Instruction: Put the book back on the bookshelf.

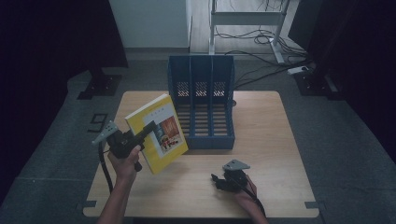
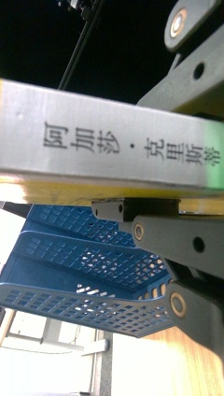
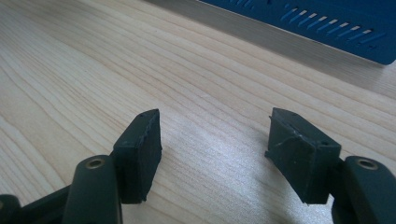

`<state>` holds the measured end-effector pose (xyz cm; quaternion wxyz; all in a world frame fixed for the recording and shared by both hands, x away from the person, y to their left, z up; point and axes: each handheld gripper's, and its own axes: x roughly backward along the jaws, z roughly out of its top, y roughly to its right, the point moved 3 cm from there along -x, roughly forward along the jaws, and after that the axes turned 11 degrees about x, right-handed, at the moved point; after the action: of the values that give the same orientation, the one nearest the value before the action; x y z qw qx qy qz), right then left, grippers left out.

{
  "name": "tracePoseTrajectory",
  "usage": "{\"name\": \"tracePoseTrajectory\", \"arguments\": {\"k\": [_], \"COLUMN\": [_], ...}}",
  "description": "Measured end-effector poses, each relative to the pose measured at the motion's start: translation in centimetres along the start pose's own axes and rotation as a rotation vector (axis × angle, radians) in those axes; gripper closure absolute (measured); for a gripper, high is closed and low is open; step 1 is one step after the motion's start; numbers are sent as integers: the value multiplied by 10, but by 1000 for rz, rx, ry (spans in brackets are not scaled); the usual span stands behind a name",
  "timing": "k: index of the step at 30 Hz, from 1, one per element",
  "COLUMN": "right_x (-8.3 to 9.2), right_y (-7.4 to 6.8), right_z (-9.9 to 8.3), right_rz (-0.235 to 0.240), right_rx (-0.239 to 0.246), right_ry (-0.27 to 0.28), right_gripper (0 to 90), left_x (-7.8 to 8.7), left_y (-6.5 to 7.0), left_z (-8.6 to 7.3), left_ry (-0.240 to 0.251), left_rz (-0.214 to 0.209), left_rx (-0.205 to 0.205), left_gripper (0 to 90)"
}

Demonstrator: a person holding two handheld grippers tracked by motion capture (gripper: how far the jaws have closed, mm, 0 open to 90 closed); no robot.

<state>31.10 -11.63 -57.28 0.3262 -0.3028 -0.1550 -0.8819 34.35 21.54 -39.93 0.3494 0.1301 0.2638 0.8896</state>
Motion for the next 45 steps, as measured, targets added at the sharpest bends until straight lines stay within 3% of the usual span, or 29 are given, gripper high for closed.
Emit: {"name": "tracePoseTrajectory", "arguments": {"k": [29, 45], "right_x": [0, 0], "right_y": [-1, -1], "right_z": [0, 0], "right_rz": [-9, -13], "right_rx": [8, 14], "right_ry": [-7, -9], "right_gripper": [341, 341], "left_x": [-15, -23], "left_y": [-5, -13], "left_z": [15, 24], "left_ry": [5, 16], "left_rz": [14, 42], "left_rx": [4, 7], "left_gripper": [754, 754]}}
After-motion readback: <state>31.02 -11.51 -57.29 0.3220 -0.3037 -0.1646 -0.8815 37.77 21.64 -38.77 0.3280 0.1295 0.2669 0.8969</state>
